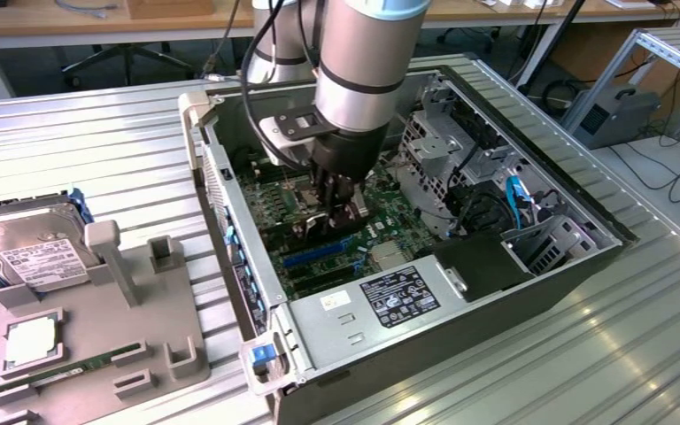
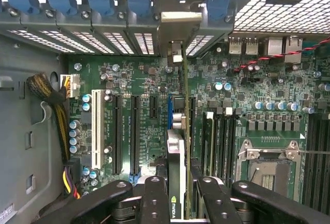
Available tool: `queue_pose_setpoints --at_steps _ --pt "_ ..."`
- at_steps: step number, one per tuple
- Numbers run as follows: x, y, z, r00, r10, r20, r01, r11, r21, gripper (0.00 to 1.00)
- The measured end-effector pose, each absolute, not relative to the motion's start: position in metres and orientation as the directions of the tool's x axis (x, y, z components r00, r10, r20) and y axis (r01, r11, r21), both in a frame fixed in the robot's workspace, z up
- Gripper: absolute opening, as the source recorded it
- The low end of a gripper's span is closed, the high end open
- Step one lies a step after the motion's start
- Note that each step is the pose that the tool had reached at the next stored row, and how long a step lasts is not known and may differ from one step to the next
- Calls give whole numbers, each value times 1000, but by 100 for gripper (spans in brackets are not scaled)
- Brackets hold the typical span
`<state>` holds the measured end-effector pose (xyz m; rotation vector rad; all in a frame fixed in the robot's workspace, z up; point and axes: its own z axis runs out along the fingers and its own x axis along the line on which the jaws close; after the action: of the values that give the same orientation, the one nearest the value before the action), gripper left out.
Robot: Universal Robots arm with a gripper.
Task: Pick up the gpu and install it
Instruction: 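Insert the gpu into the slot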
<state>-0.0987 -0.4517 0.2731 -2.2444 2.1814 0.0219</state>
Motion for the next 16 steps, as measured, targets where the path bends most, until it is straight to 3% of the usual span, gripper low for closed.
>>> queue_pose_setpoints --at_steps 16 --pt "-103 -452 270 29 -999 -18 -1000 -29 1 27"
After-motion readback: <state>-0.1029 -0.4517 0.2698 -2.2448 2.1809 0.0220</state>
